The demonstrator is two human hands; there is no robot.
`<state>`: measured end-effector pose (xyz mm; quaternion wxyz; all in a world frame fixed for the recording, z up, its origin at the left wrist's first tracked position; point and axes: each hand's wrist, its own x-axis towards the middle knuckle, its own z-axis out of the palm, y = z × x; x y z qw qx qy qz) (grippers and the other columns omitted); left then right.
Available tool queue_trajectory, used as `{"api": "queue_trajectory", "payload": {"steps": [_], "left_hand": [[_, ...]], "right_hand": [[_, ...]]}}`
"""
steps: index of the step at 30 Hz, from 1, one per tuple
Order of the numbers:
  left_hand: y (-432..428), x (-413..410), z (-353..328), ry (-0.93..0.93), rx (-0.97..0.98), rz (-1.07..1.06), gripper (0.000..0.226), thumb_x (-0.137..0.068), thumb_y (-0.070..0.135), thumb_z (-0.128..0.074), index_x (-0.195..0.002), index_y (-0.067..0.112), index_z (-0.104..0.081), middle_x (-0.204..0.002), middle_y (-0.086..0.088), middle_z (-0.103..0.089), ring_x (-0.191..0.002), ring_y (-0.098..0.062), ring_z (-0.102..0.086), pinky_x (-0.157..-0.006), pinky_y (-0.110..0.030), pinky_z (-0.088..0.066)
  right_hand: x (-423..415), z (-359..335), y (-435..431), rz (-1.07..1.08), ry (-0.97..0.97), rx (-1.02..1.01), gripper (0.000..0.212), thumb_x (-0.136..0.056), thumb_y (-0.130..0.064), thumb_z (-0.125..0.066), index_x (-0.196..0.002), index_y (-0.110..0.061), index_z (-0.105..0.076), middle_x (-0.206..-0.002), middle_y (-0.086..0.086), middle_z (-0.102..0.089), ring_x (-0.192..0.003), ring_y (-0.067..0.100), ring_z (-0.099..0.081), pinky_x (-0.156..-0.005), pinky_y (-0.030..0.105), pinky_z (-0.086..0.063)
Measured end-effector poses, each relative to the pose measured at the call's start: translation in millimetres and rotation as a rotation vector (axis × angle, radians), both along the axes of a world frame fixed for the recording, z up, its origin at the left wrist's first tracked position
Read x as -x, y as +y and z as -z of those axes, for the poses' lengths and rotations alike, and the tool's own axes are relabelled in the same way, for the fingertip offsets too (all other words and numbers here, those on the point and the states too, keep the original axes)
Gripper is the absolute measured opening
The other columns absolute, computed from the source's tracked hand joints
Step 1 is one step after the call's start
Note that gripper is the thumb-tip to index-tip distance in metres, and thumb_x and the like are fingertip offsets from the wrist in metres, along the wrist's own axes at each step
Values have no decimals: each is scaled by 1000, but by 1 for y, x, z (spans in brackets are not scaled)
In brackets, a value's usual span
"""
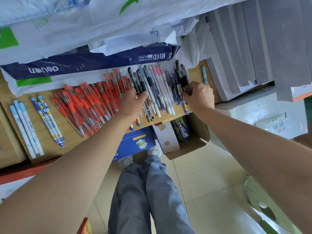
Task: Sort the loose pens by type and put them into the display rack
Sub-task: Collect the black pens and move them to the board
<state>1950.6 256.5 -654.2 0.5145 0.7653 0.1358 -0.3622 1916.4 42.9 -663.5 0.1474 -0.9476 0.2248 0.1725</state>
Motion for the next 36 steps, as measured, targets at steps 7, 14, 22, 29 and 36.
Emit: {"api": "queue_trajectory", "payload": {"steps": [7, 14, 22, 29, 36], "left_hand": [[0, 2, -3, 19, 29, -26, 27, -99, 23, -47, -108, -3, -51, -82, -10, -72, -55, -18, -35, -43, -22, -24], [3, 7, -9, 6, -38, -38, 33, -99, 21, -49, -70, 13, -35, -55, 8, -38, -37, 0, -42, -44, -16, -27], [16, 4, -11, -4, -92, -39, 41, -97, 27, -52, -65, 17, -29, -63, 1, -25, -55, -13, -26, -54, -29, -20], [34, 8, 4, 14, -20, -71, 46, -90, 42, -52, -102, -3, -53, -97, -33, -62, -55, -19, -35, -56, -33, -27], [43, 9, -6, 12, 6, -83, 47, -93, 38, -51, -108, -5, -51, -90, -26, -65, -62, -20, -37, -56, -34, -28]], "right_hand": [[-2, 4, -3, 13, 33, -39, 27, -88, -19, -61, -68, -10, -46, -60, 1, -42, -57, 20, -42, -54, 24, -31], [-4, -3, -5, 41, -13, -268, 21, -91, -20, -60, -74, -9, -53, -60, -3, -48, -49, 1, -43, -46, 13, -32], [-18, -7, 56, -161, 81, -396, 28, -89, -20, -61, -66, -17, -46, -60, -5, -46, -52, 5, -39, -50, 14, -32], [-14, 0, 77, -151, 74, -193, 21, -88, -20, -59, -74, -8, -49, -71, 10, -54, -65, 22, -49, -53, 32, -44], [-11, 2, 96, -86, 94, -108, 30, -92, -20, -57, -69, -9, -40, -68, 1, -38, -63, 17, -40, -46, 23, -22]]}}
